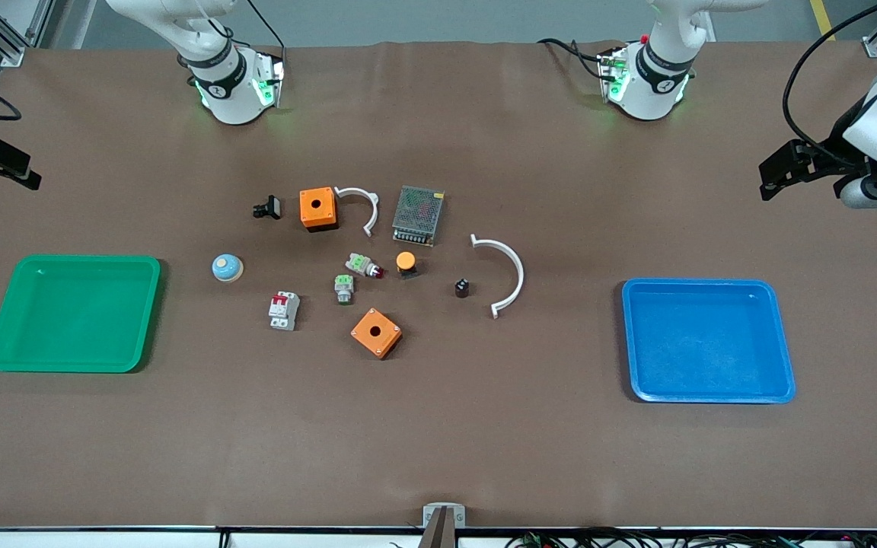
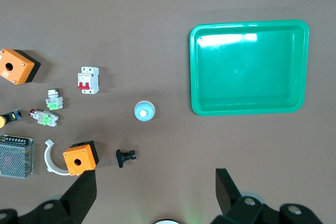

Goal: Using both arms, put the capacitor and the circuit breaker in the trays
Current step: 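Move the left gripper toward the capacitor while the right gripper reaches the breaker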

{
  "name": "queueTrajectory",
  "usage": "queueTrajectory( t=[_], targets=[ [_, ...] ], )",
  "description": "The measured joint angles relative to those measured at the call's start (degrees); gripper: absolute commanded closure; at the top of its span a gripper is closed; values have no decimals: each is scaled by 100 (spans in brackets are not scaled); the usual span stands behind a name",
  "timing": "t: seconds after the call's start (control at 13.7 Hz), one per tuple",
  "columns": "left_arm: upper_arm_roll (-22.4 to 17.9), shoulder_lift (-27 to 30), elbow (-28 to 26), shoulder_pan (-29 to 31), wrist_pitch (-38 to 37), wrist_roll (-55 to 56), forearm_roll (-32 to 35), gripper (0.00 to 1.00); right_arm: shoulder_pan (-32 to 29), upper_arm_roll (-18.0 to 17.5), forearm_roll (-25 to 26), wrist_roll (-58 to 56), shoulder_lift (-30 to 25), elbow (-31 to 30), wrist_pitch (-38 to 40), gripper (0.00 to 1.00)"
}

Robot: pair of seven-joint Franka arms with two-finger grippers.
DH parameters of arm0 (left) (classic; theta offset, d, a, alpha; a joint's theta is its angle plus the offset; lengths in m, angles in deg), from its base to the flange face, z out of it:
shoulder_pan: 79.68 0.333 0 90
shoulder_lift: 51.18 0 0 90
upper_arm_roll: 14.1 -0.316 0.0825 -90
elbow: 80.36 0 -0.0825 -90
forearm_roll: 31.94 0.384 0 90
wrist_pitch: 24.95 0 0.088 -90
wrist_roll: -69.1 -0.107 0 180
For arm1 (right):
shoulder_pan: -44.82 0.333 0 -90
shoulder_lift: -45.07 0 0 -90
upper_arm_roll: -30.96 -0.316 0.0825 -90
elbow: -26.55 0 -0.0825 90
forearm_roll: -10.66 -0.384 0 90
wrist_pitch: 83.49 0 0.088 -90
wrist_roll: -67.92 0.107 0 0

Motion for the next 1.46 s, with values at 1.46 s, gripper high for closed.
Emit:
queueTrajectory(
  t=[1.46],
  targets=[
    [257,-1651,218,-1269,1255,2232,-259,0,599,-101,-14,3,917,89,-28,0]
  ],
)
